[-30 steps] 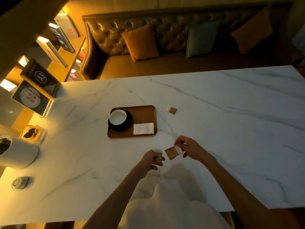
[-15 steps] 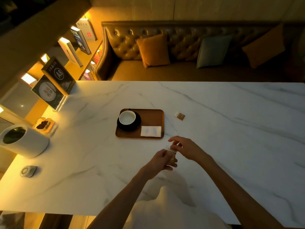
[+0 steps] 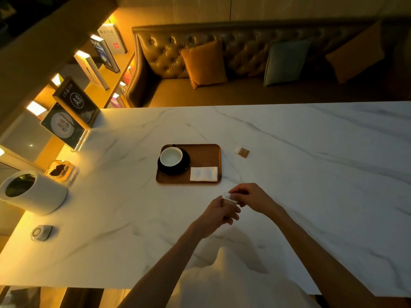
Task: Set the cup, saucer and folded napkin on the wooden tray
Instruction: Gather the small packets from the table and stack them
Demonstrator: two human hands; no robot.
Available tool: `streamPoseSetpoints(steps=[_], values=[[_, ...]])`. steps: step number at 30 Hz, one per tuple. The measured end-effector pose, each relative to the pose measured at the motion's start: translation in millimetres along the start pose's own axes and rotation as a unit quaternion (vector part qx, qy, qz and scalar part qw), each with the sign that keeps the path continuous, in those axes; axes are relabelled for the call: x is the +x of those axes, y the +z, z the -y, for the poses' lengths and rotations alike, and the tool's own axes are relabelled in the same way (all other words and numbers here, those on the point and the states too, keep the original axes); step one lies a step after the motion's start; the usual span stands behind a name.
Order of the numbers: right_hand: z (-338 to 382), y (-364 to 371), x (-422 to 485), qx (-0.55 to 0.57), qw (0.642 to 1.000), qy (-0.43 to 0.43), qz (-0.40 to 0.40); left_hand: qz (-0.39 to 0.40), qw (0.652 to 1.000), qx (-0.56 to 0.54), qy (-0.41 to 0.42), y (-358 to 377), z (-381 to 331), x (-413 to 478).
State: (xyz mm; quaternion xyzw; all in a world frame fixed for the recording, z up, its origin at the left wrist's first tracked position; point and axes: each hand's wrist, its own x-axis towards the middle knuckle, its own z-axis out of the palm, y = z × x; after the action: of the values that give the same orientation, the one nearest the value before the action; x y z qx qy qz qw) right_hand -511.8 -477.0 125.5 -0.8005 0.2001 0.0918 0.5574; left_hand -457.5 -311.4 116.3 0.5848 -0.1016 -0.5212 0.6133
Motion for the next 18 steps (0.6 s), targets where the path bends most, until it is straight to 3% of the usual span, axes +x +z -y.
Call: streamPoseSetpoints(steps=[9, 18], values=[[3, -5, 2, 0.057, 0.998, 0.031, -0.004, -0.031, 0.999, 0.018, 0.025, 1, -3, 7], [-9, -5, 10, 0.070, 0.996, 0.053, -0.010, -0.009, 0.998, -0.048, -0.031, 2, -1, 14]])
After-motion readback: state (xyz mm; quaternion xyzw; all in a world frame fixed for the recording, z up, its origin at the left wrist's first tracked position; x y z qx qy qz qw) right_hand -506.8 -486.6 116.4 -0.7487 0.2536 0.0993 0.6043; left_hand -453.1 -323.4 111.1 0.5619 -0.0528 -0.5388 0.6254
